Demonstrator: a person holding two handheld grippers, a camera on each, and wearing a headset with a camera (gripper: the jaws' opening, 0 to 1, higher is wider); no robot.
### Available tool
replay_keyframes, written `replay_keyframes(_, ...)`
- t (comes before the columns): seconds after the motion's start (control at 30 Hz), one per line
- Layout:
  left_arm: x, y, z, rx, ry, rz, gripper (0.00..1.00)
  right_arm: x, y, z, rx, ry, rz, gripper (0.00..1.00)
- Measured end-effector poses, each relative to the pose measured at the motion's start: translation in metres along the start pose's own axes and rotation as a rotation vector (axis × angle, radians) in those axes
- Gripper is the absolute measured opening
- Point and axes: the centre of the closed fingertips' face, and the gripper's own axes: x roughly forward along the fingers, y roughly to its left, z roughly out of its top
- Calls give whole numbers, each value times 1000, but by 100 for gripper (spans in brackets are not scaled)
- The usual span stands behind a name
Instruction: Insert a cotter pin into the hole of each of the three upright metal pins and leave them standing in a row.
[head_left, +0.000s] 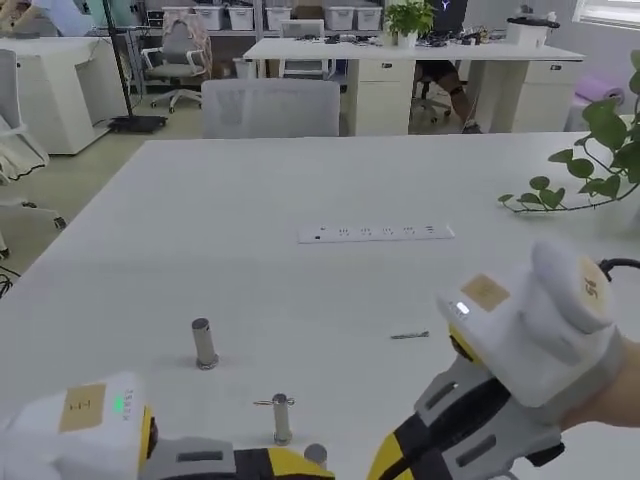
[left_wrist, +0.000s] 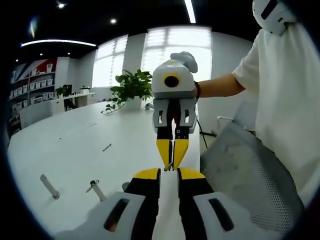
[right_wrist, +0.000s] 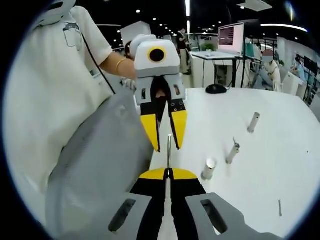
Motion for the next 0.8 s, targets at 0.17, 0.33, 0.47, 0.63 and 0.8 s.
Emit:
replay_keyframes(0.17,-1,6,-4,-13,0,36,19,-4,-5,-5,45,26,-22,3)
replay_keyframes(0.33,-2,14,-6,-14,-12,74,25,-7,-13,-10,81,64,-56,3)
replay_keyframes(0.47,-2,22,-8,-16,-21,106,29,-9,-19,-15,88,96,-79,3)
replay_keyframes(0.63,0,29,-11,-20,-26,134,31,-9,-28,-21,97,129,-105,3)
replay_keyframes(0.8,4,38,-16,-30,-27,162,33,-5,-32,-28,106,163,-115,3)
